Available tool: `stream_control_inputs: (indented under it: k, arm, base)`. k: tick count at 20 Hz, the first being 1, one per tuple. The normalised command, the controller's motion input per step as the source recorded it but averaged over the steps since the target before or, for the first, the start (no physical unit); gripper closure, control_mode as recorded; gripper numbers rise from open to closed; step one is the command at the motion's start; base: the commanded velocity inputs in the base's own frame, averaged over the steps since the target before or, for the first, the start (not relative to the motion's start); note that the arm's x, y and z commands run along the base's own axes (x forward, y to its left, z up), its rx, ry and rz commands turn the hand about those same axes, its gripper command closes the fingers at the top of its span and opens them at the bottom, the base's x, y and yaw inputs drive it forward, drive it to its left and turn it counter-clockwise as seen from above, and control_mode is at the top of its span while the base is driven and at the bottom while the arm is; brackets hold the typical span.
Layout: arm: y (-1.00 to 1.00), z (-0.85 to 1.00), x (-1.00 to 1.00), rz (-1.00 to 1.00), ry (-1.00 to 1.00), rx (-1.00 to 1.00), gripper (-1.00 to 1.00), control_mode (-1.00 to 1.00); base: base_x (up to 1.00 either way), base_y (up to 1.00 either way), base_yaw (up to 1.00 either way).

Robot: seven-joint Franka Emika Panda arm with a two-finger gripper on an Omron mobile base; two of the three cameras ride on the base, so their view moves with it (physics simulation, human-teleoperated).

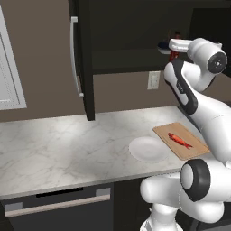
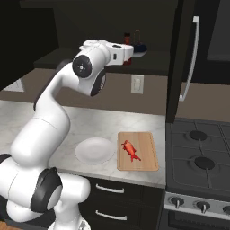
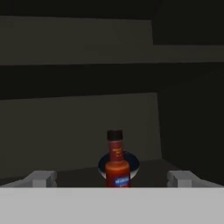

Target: Pick the fish from the plate and place it on the cutting board. Then pick the condiment bottle from the cabinet and place it next to the cutting board.

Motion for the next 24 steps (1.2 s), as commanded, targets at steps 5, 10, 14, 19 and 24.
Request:
stream_control_inputs:
  k: [5, 10, 14, 19, 24]
  arm:
    - [0.00, -0.01, 0.02, 0.00, 0.00, 0.00, -1.00, -1.00]
    - [0.00, 0.00, 0.10, 0.00, 0.00, 0.00, -1.00, -1.00]
    - [-0.01, -0.01, 0.17, -0.01, 0.00, 0.00, -1.00, -1.00]
    - [-0.04, -0.01, 0.15, -0.01, 0.00, 0.00, -1.00, -1.00]
    - [-0.04, -0.01, 0.12, -0.01, 0.00, 0.01, -1.00, -1.00]
  base:
    - [0.00, 0.00, 0.00]
    - [0.00, 0.00, 0.00]
    - [0.00, 0.00, 0.00]
    - [0.00, 0.00, 0.00]
    - [0.00, 0.00, 0.00]
